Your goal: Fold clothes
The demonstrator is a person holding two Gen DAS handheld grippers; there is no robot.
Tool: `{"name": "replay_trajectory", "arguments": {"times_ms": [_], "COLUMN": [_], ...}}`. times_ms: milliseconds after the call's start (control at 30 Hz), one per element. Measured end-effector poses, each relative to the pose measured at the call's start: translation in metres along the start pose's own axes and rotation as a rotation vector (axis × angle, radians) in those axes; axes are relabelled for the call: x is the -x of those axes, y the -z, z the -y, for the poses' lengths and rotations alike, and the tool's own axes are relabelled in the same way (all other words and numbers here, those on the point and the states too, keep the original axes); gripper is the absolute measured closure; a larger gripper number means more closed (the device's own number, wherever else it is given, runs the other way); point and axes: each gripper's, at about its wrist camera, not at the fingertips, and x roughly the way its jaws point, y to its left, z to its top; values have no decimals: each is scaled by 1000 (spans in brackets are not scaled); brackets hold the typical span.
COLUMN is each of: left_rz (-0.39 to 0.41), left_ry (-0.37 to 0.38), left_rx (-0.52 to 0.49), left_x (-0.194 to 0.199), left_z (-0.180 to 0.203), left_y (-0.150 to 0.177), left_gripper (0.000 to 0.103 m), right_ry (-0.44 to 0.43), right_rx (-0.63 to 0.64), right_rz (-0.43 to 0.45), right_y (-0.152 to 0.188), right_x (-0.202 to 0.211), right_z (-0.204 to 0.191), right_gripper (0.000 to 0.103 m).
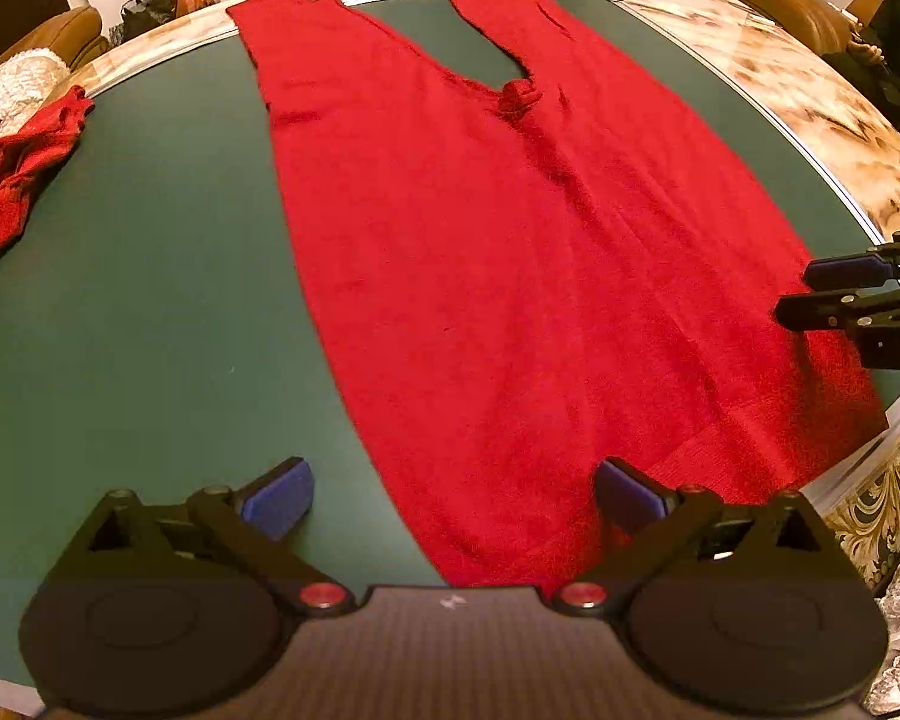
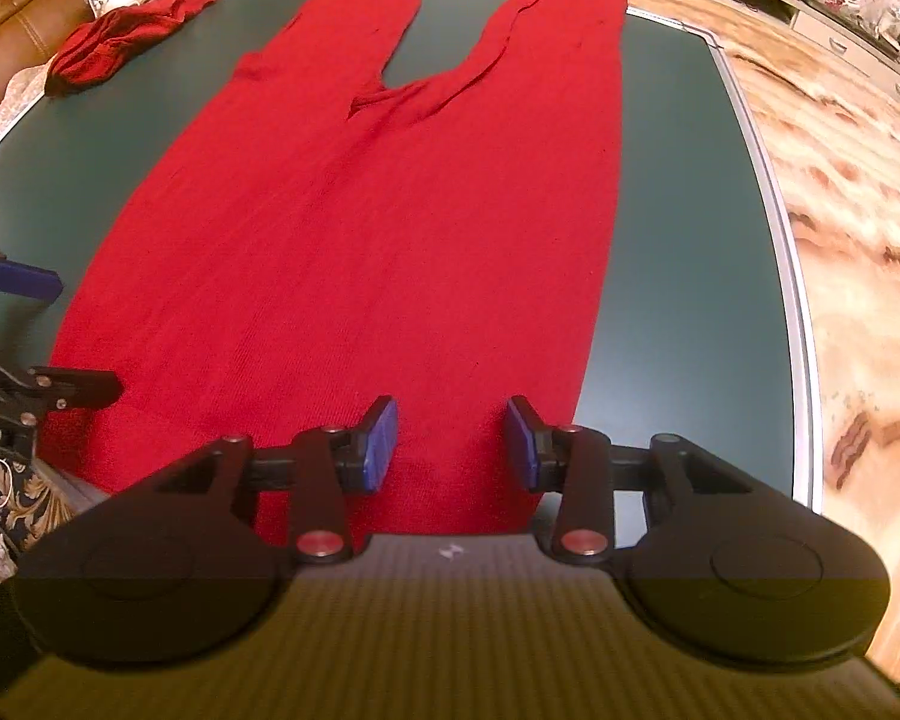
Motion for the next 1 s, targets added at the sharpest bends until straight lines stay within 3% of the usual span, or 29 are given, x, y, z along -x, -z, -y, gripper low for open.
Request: {"name": "replay_trajectory", "arguments": {"times_ms": [133,267,467,633,767,900,1000], "left_rz": [-19,-30,8,-13,46,29,52], "left_ry": [-11,-25,-48,-64,-96,-132,-158], "left_rx": [23,60,156,258,326,403,454], "left_x": [0,5,24,29,28,13,4], "left_z": [-12,-24,-51,-82,-108,-137,-154], "left_y": [1,-5,-53,-119,-178,-234,-268], "left_gripper": [1,2,1,1,0,0,0], "right_ry": [-16,-16,6,50,104,55,34], "right_rx": [13,34,10,-72,-101,-232,-287], "right_rz": [-10,-30,45,94,88,143,120], "right_y": [-3,-7,-42,-111,-176,-231,-267], "right_x": [-2,-3,14,25,23,18,4], "right_z": [0,-6,-8,1,11,33,46], "right_gripper": [47,45,42,27,26,25,25]}}
